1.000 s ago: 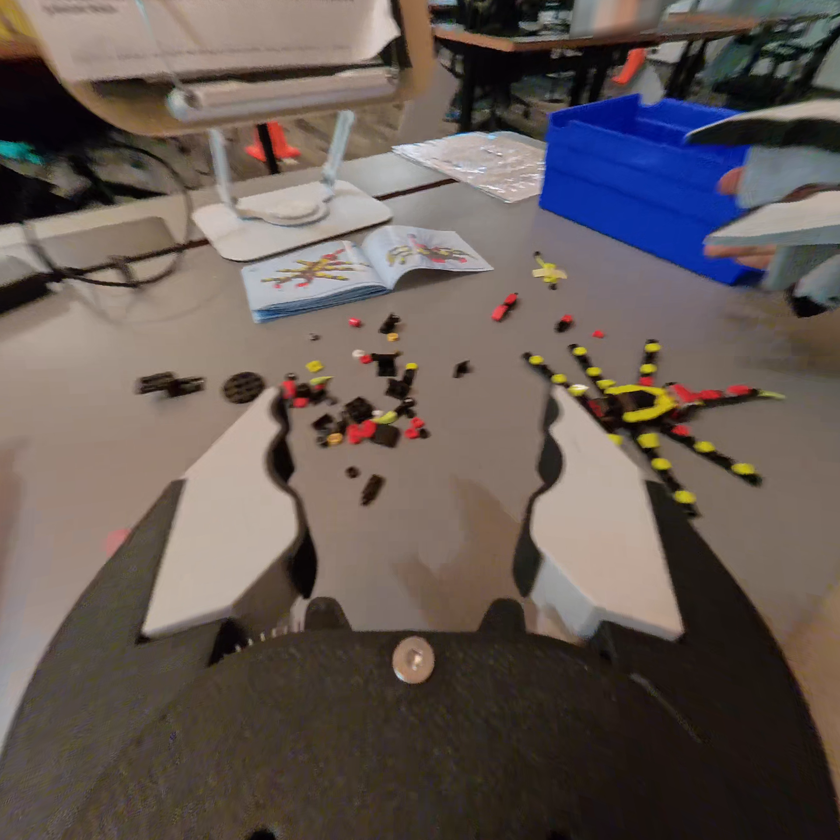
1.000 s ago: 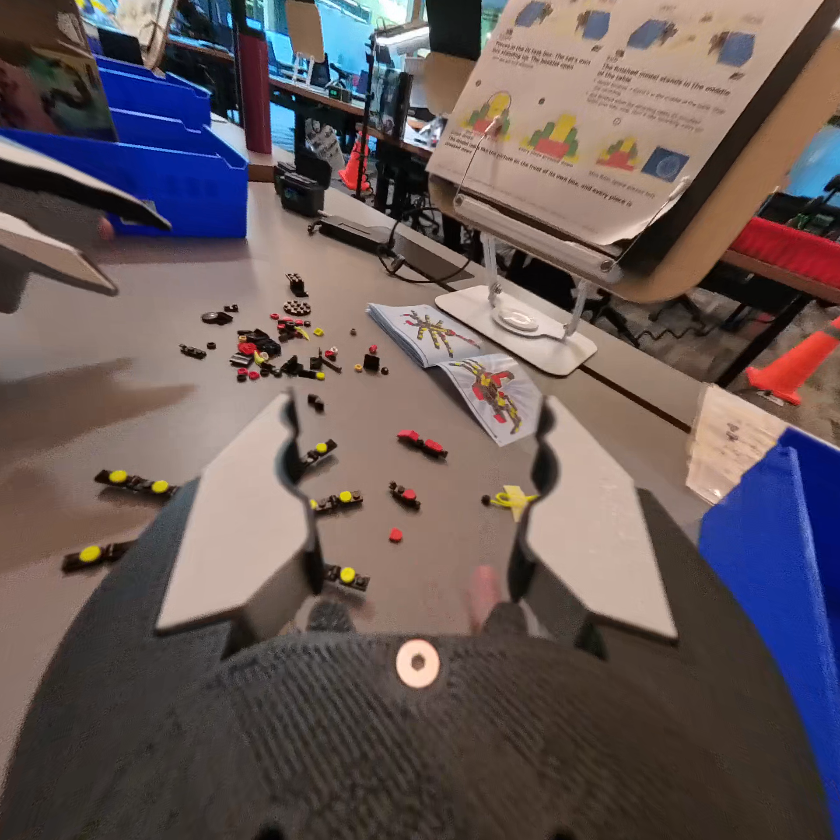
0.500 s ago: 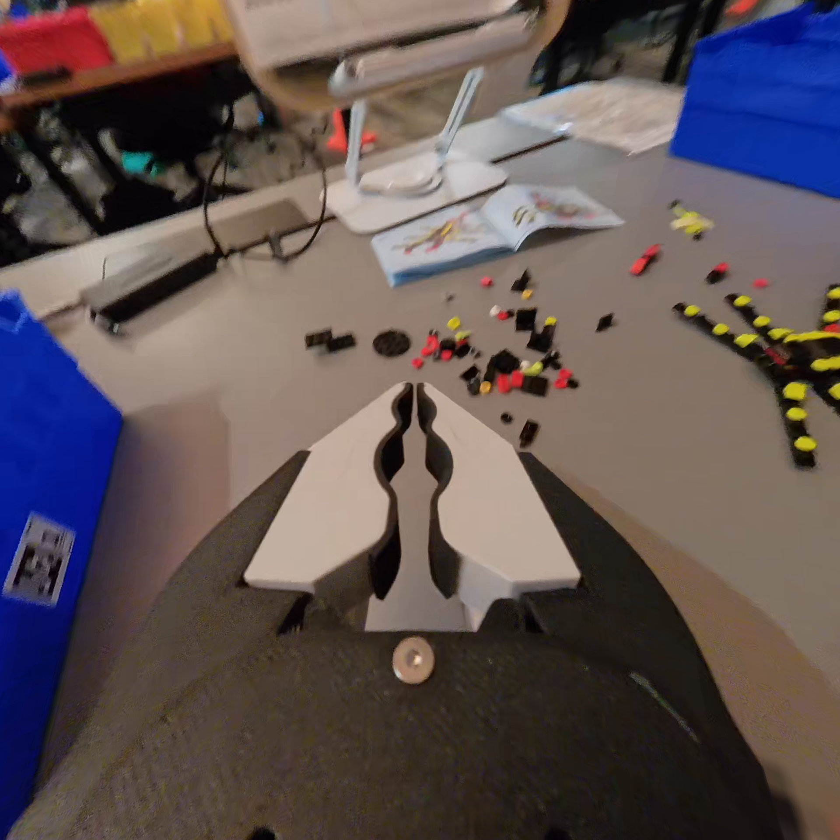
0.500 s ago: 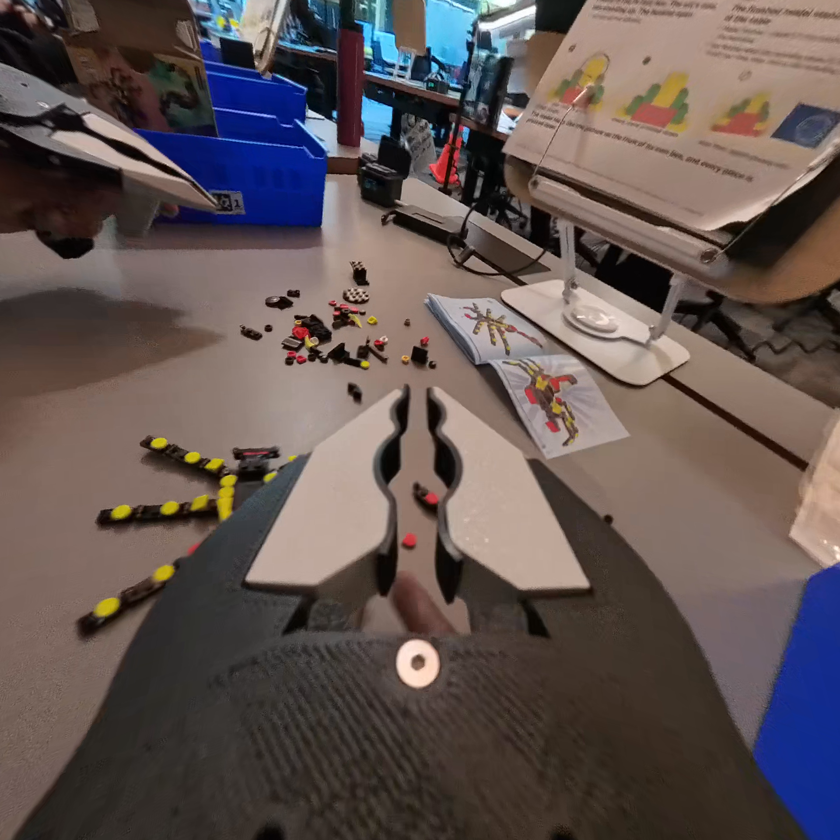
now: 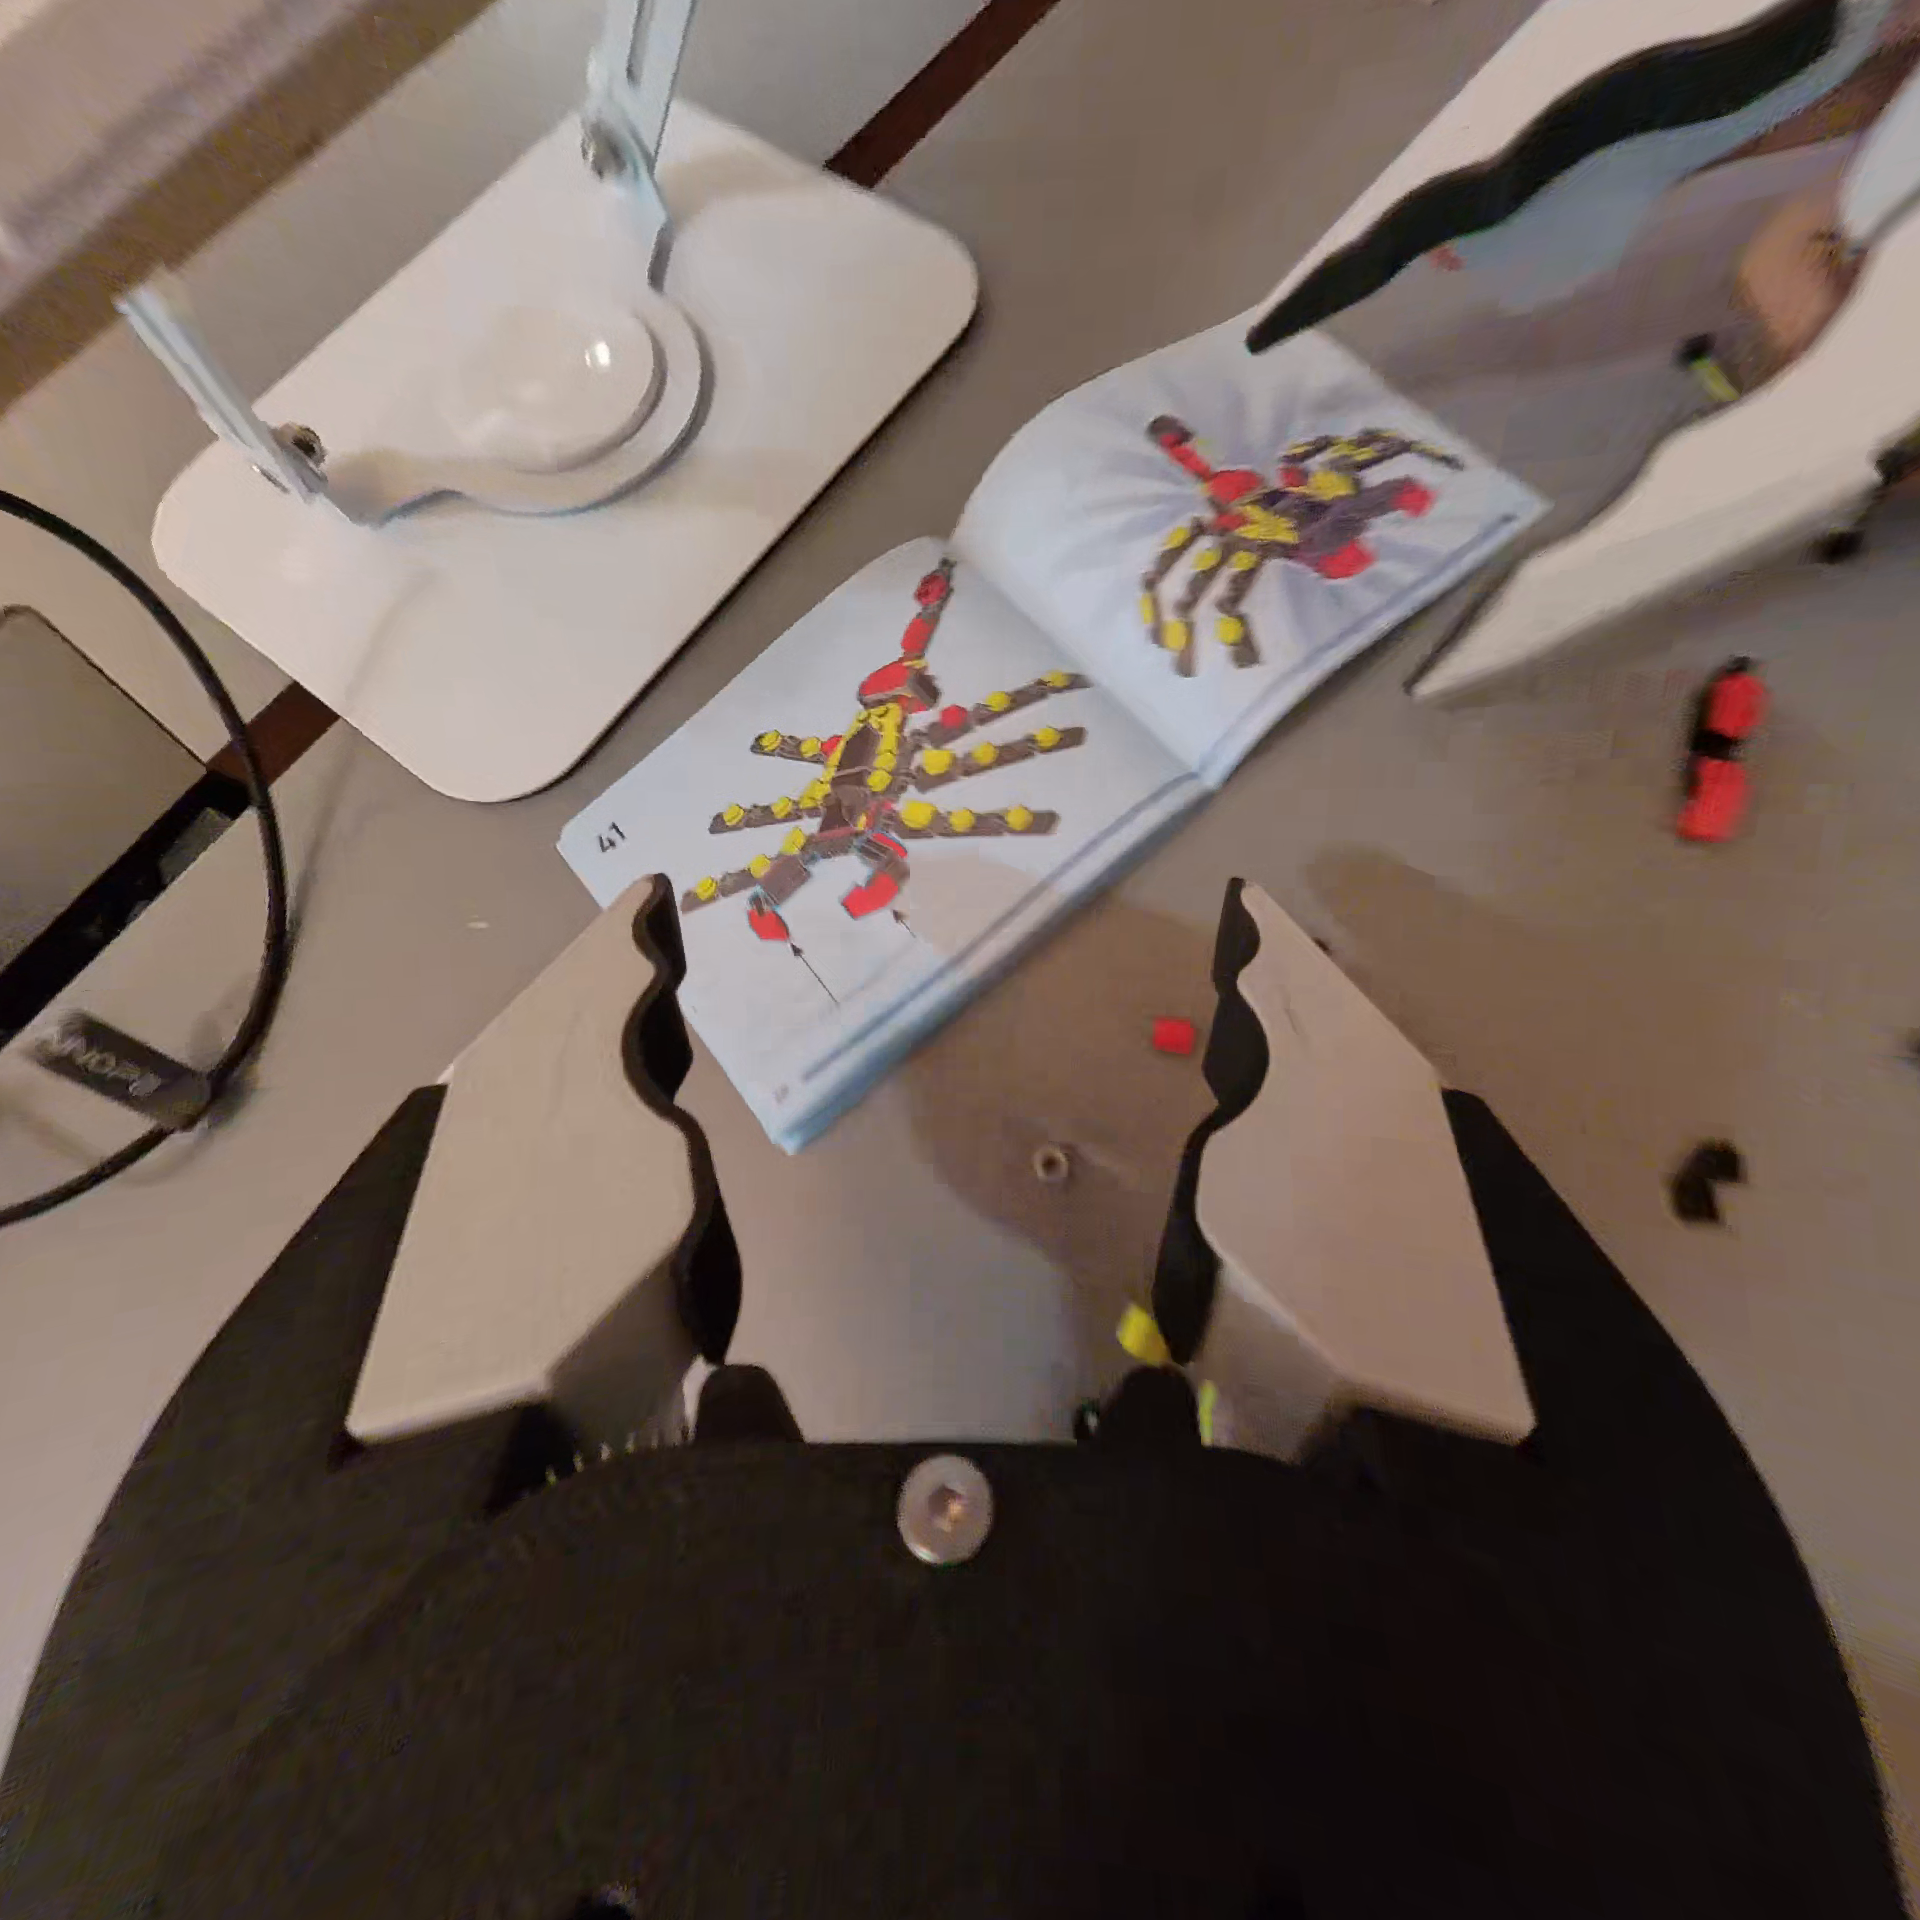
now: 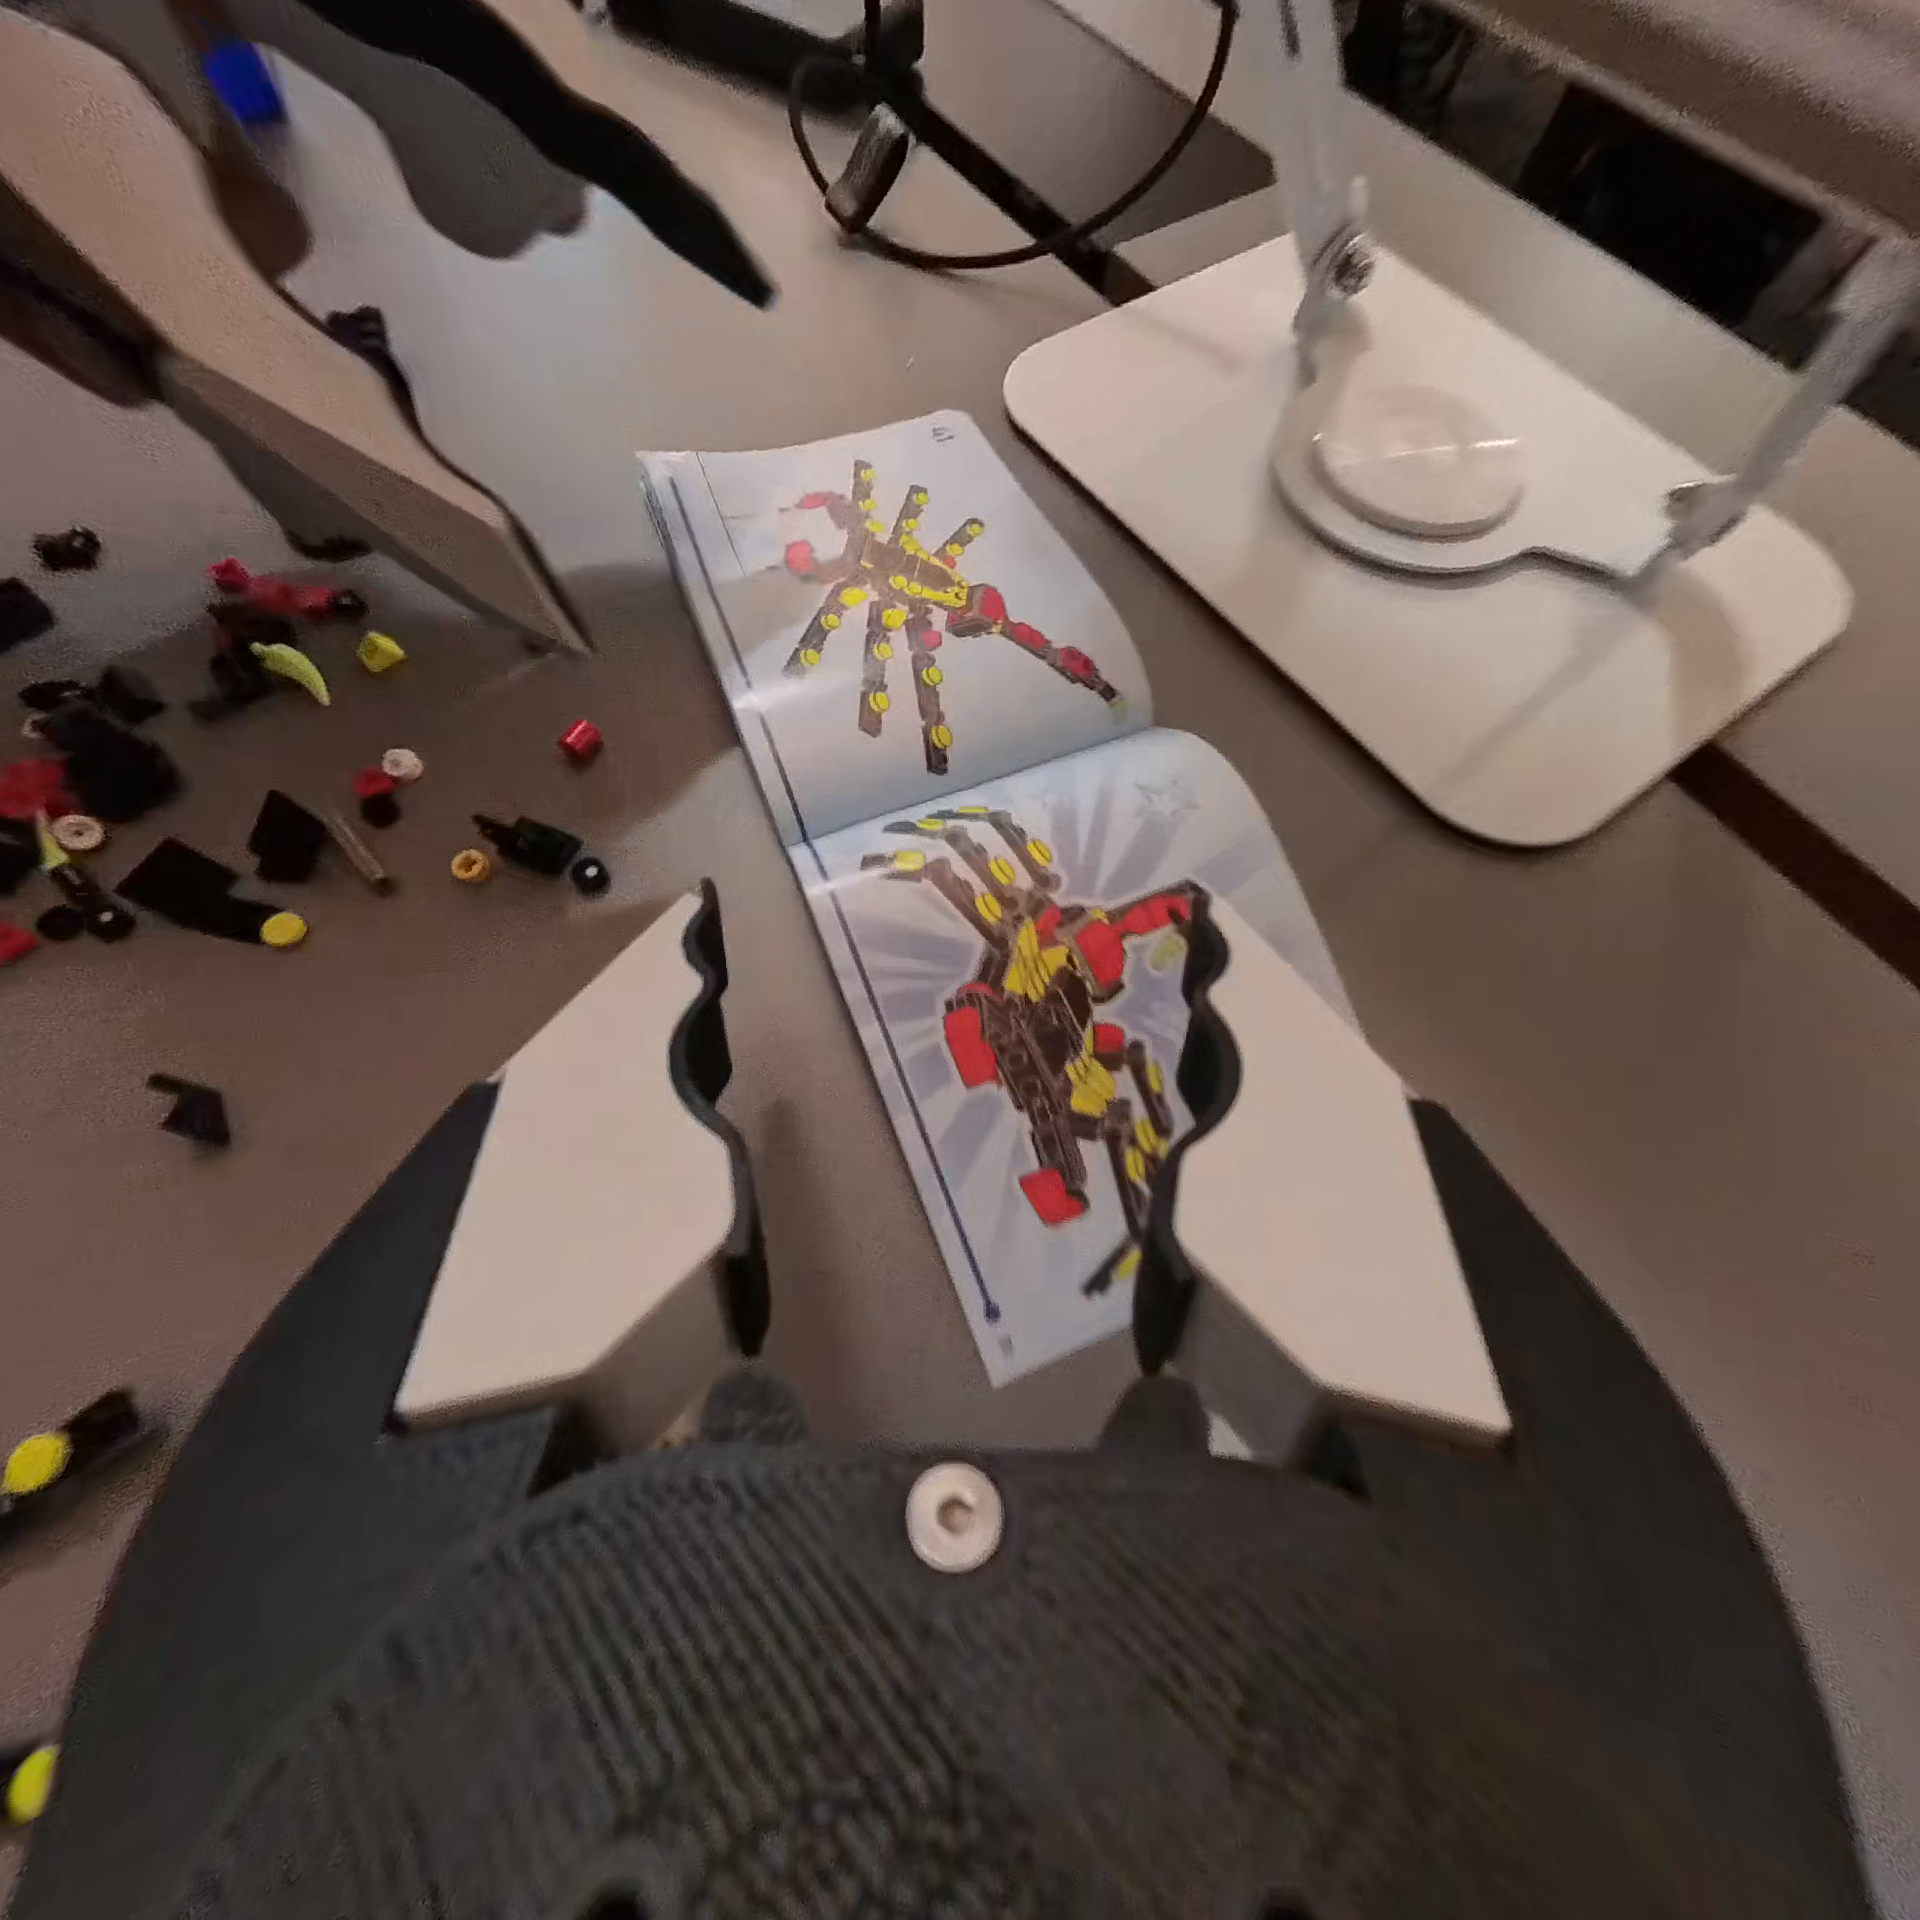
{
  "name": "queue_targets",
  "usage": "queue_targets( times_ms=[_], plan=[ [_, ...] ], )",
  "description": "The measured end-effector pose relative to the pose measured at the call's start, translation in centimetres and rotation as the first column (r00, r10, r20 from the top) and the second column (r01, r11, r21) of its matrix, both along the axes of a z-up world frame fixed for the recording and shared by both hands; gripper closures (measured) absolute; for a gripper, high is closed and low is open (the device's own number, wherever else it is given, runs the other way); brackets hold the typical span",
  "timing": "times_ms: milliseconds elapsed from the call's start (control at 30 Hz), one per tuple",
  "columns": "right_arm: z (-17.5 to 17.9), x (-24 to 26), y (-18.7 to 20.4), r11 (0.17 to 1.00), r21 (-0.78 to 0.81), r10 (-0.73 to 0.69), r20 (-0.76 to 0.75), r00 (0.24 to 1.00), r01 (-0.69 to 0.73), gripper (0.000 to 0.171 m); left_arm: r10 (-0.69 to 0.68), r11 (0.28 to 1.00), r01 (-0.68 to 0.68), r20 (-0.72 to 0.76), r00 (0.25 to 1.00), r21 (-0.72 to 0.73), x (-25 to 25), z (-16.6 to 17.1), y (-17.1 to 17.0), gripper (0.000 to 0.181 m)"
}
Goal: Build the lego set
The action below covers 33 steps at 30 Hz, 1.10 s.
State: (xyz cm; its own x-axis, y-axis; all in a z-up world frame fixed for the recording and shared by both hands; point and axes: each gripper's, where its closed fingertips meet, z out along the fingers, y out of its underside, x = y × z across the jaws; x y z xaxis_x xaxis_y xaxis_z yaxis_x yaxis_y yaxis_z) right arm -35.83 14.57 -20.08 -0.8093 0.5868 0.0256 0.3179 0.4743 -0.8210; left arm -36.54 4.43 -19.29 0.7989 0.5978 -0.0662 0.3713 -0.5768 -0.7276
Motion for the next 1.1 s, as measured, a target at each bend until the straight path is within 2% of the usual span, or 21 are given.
queue_targets(
  times_ms=[167,233,367,433,600,667,800,900,1000,1100],
  plan=[
    [-3.1,-1.5,-0.5,0.983,0.175,0.043,0.020,0.999,-0.046,0.088,-0.007,0.994,0.025,0.168,0.986,-0.107,-0.6,-5.1,0.6,0.075],
    [-3.1,-2.1,-0.1,0.986,0.159,0.046,0.027,0.999,-0.050,0.094,-0.028,0.996,0.040,0.143,0.989,-0.078,-0.3,-5.0,0.8,0.080],
    [-3.6,-3.2,1.2,0.992,0.118,0.028,0.106,0.994,-0.040,0.089,-0.057,0.994,0.073,0.175,0.983,-0.086,0.7,-4.9,0.4,0.078],
    [-3.5,-3.3,1.3,0.994,0.101,0.033,0.123,0.992,-0.046,0.094,-0.052,0.992,0.071,0.174,0.983,-0.104,0.5,-4.9,0.3,0.076],
    [-3.4,-3.0,1.2,0.990,0.134,0.036,0.105,0.994,-0.050,0.089,-0.030,0.997,0.044,0.186,0.982,-0.070,-0.1,-4.7,0.4,0.077],
    [-1.7,-2.6,1.2,0.990,0.129,0.041,0.059,0.997,-0.049,0.087,-0.012,0.997,0.024,0.159,0.987,-0.078,-0.3,-3.9,-0.2,0.077],
    [5.4,1.5,0.6,0.995,-0.056,0.085,-0.018,0.996,-0.086,0.076,0.020,0.999,-0.020,0.011,1.000,-0.032,1.1,1.2,-3.6,0.077],
    [10.0,6.2,1.3,0.967,-0.228,0.098,-0.071,0.993,-0.112,0.071,0.083,0.996,-0.082,-0.051,0.995,0.019,3.7,3.0,-8.7,0.077],
    [11.4,8.4,3.1,0.940,-0.340,-0.010,-0.114,0.993,-0.030,0.077,0.305,0.942,-0.300,-0.006,0.952,0.150,5.0,2.5,-14.2,0.078],
    [9.7,11.1,3.9,0.933,-0.359,-0.033,-0.026,0.999,0.021,0.082,0.395,0.826,-0.394,0.087,0.915,0.403,7.9,2.5,-16.1,0.077]
  ],
)
